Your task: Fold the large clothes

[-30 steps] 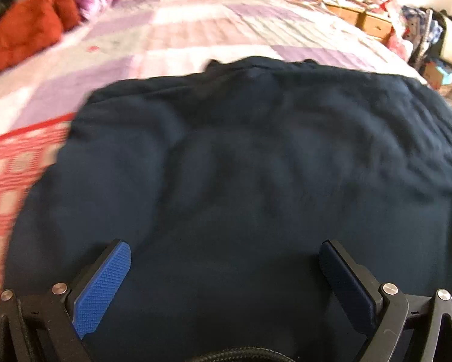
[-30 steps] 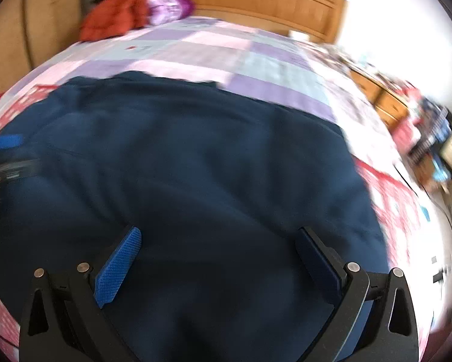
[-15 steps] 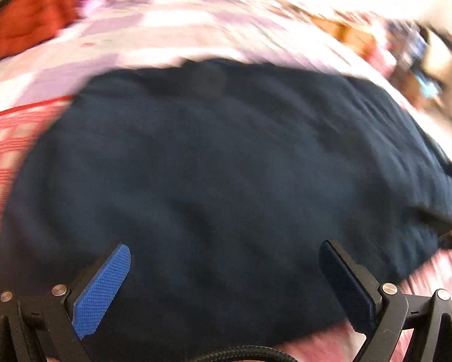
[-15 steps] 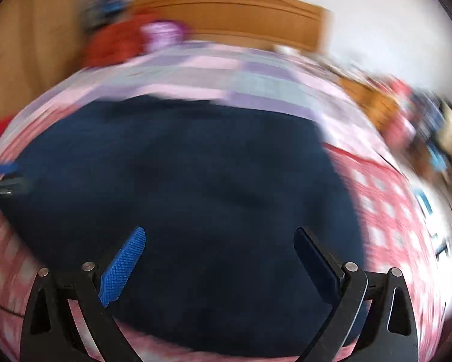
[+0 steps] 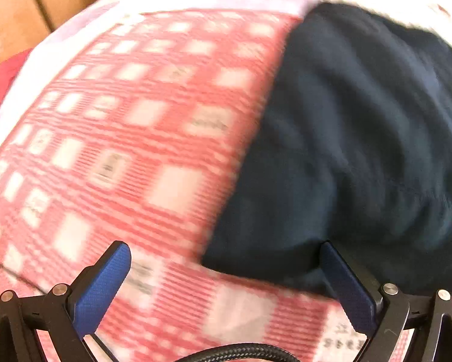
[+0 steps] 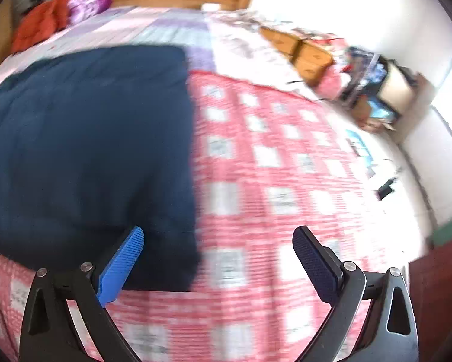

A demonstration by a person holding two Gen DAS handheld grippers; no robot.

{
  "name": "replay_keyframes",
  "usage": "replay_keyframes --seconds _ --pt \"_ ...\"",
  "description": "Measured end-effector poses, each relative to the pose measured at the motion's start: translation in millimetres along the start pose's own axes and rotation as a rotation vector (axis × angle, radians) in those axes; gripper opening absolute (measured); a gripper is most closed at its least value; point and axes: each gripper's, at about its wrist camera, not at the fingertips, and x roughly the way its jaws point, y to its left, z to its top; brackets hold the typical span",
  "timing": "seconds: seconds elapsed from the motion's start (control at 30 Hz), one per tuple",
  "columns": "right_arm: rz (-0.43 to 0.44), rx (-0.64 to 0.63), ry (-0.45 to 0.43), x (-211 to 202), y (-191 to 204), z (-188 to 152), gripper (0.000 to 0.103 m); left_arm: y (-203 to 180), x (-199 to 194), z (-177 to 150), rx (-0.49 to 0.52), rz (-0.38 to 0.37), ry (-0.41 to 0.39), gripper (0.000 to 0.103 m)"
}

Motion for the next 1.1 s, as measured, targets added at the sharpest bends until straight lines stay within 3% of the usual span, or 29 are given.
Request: replay_keyframes --seconds 0.1,0.17,0.27,0.37,0.47,0.6,0.67,0.77,0.83,0.9,1.03,1.07,1.1 --pt "0.093 0.006 -0.088 -16 21 28 0.100 -23 -24 22 -0.001 -0.102 -0.083 0.102" --pt "0.183 -0.038 -0.125 -19 61 58 0.100 -72 -36 42 0.065 -0.222 -0.122 0.102" --pt "0.356 -0.132 -0.156 -25 139 100 0.100 -149 -32 72 0.123 -0.385 -0.085 0.102" --pt "0.436 -0.211 -0.148 -13 205 140 0.100 -200 -7 98 0.126 -0.477 -0.011 0.102" --pt "0.401 -0.282 -0.133 8 245 164 0.100 -227 24 117 0.155 -0.417 0.014 0.102" --pt "0.360 -0.358 -0.069 59 268 183 0.100 -237 52 144 0.198 -0.363 0.016 0.103" --pt "0.357 -0.376 -0.064 81 269 190 0.100 -230 67 154 0.236 -0.291 0.005 0.103" --pt "0.313 -0.270 -0.043 111 231 207 0.100 -193 92 176 0.163 -0.223 0.032 0.103" --pt "0.233 -0.206 -0.025 135 195 217 0.100 -171 107 186 0.115 -0.174 0.056 0.103" --pt "0.205 -0.144 0.005 150 156 219 0.100 -146 123 194 0.058 -0.170 0.097 0.103" --pt "0.123 -0.079 0.033 154 121 219 0.100 -137 126 205 -0.004 -0.101 0.116 0.102" --pt "0.106 -0.072 0.022 150 122 220 0.100 -143 120 206 -0.015 -0.117 0.104 0.102" --pt "0.102 -0.082 -0.011 141 128 221 0.100 -154 112 205 0.000 -0.184 0.084 0.102"
